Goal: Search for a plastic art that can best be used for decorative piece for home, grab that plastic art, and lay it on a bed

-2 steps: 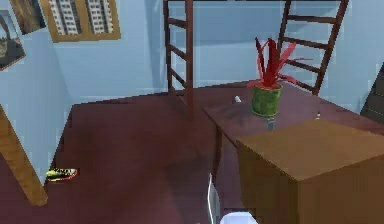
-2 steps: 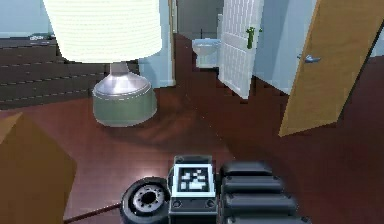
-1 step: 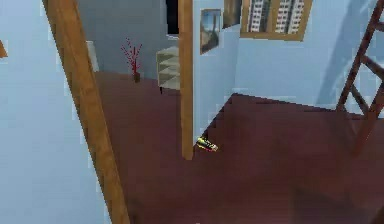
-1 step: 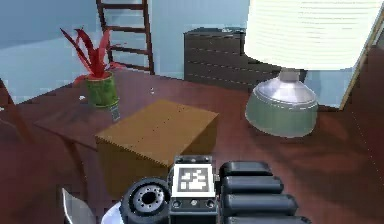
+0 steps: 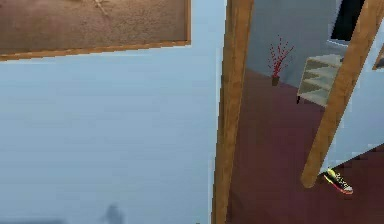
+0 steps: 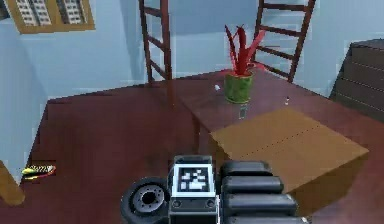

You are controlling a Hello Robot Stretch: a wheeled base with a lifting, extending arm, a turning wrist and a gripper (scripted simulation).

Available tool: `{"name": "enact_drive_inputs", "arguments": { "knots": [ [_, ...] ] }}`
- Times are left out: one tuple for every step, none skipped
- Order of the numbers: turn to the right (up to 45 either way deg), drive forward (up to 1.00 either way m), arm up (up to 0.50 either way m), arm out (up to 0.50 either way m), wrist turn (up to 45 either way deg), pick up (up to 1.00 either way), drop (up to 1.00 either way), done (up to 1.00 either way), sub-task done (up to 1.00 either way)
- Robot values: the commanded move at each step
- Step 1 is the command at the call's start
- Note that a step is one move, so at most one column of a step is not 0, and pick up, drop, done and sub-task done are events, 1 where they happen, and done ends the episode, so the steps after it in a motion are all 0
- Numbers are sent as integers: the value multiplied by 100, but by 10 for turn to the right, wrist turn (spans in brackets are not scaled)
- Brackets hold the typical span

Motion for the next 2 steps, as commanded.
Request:
{"name": "enact_drive_inputs", "arguments": {
  "knots": [
    [0,15,0,0,0,0,0,0,0],
    [420,0,0,0,0,0,0,0,0]
  ]
}}
